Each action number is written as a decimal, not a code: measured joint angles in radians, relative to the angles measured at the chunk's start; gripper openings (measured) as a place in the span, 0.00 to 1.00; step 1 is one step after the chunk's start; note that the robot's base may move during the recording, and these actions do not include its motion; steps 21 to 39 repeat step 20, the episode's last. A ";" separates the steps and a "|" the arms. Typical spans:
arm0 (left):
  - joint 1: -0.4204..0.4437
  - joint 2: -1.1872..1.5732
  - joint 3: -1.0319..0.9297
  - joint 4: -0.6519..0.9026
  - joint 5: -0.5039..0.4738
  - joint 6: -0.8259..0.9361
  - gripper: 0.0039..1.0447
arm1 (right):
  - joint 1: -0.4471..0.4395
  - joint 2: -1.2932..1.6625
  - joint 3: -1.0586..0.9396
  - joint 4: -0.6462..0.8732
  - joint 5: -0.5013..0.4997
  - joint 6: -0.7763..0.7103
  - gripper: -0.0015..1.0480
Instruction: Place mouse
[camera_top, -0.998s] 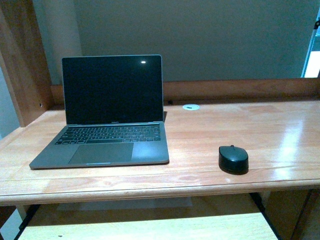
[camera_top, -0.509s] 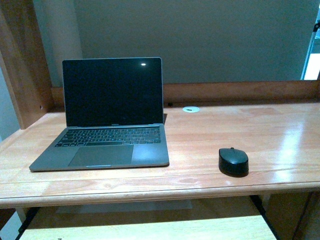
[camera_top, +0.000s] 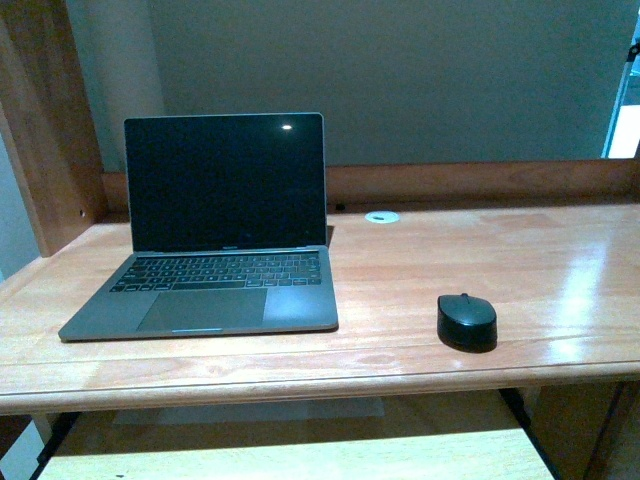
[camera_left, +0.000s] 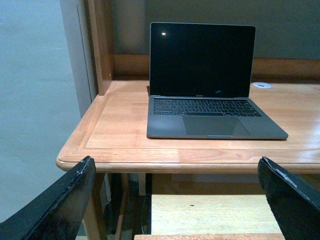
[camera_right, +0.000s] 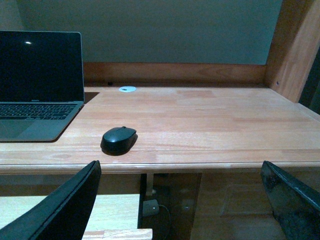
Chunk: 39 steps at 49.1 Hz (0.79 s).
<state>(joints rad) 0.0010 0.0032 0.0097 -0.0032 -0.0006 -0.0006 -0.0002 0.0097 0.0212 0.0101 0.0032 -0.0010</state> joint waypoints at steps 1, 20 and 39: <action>0.000 0.000 0.000 0.000 0.000 0.000 0.94 | 0.000 0.000 0.000 0.000 0.000 0.000 0.94; 0.000 0.000 0.000 0.000 0.000 0.000 0.94 | 0.000 0.000 0.000 0.000 0.000 0.000 0.94; 0.000 0.000 0.000 0.000 0.000 0.000 0.94 | 0.000 0.000 0.000 0.000 0.000 0.000 0.94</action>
